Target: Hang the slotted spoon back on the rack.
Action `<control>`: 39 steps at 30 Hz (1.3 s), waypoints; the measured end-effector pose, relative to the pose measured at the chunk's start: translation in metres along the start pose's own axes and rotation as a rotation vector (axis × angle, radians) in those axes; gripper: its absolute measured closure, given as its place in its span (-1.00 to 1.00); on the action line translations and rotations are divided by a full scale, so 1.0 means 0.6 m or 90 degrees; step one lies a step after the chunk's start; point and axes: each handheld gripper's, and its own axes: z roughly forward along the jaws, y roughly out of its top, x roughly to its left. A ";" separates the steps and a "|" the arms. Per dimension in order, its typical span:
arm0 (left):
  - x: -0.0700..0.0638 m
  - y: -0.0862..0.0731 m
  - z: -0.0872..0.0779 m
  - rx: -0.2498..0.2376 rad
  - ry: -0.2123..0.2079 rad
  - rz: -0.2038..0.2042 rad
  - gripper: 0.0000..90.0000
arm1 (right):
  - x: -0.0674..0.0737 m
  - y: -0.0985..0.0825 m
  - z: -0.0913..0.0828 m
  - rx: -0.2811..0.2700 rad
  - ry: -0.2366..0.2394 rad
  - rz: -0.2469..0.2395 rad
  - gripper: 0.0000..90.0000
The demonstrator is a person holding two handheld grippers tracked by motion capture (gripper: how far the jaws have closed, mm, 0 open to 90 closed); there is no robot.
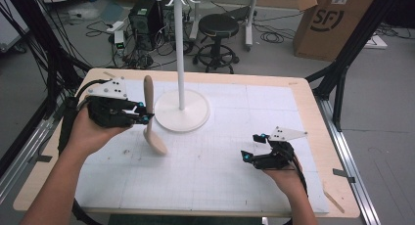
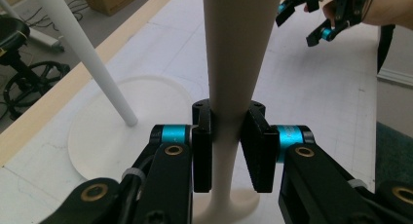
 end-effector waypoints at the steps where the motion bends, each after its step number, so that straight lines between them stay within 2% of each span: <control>1: 0.001 0.002 -0.001 -0.002 0.002 -0.002 0.68 | 0.000 0.000 0.000 0.002 0.000 0.002 -0.58; 4: 0.003 0.009 -0.001 -0.011 0.005 -0.006 0.68 | 0.000 0.000 0.001 0.003 0.000 0.000 -0.58; 15: 0.001 0.020 -0.006 -0.014 0.010 0.002 0.68 | 0.000 0.000 0.000 0.001 0.002 0.001 -0.58; 22: 0.000 0.020 -0.013 -0.028 0.000 0.005 0.68 | 0.002 0.002 0.000 -0.002 0.005 -0.001 -0.58; 25: -0.003 0.021 -0.016 -0.033 -0.013 0.009 0.68 | 0.005 0.008 -0.001 -0.014 0.017 -0.004 -0.58; 32: -0.010 0.032 -0.021 -0.037 -0.028 0.024 0.68 | 0.021 0.052 -0.014 -0.066 0.057 -0.023 -0.58; 36: -0.017 0.036 -0.023 -0.052 -0.051 0.030 0.68 | 0.027 0.083 -0.018 -0.080 0.065 -0.035 -0.58; 39: -0.022 0.039 -0.023 -0.064 -0.068 0.031 0.68 | 0.034 0.107 -0.021 -0.102 0.076 -0.041 -0.58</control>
